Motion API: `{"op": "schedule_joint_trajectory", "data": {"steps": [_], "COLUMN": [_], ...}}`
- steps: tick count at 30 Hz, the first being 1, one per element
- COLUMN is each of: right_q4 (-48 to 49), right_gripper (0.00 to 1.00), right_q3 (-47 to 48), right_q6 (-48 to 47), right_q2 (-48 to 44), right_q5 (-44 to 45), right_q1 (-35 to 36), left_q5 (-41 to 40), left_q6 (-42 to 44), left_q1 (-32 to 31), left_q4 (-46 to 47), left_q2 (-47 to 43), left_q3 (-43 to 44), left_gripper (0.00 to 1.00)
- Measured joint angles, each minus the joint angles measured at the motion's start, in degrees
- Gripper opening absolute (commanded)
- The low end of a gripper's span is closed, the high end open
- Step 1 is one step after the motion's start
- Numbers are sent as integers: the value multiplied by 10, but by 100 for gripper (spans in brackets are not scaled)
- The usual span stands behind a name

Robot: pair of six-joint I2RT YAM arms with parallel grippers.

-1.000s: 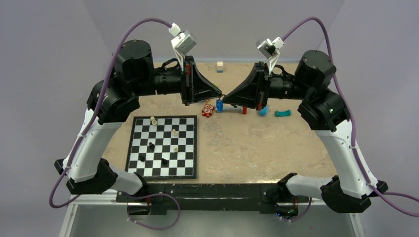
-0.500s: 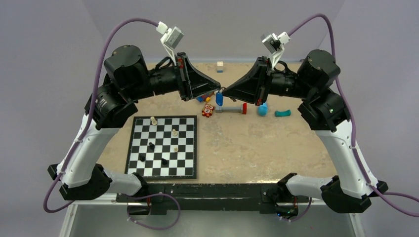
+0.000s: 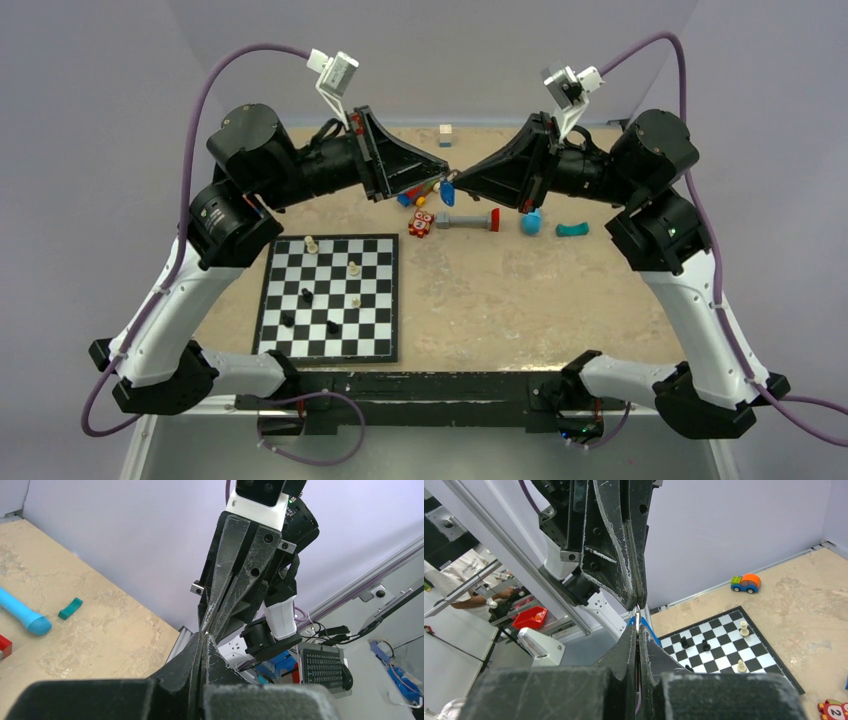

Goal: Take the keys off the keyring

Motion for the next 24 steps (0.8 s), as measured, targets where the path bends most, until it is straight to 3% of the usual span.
{"op": "schedule_joint_trajectory", "data": {"steps": [5,7,9,10,24], "right_q4": [5,5,7,10,10], "right_gripper": [0,0,0,0,0], "right_q3": [-1,-1,-2,-3,-74], "right_q6": [2,2,3,4,13], "right_q2": [0,1,2,2,-11], "right_q5": [2,4,6,10,48], "right_q1": [0,0,0,0,0], "left_q5": [-2,-4,-4,-4,-4], "left_q6": [5,11,26,31,206], "left_q1": [0,0,0,0,16], "left_q4": [1,-3,-11,-19,-152], "left_q2": [-1,-1,0,0,-24], "left_q3": [0,2,7,10,78], "left_gripper": [1,37,84,98,100]}}
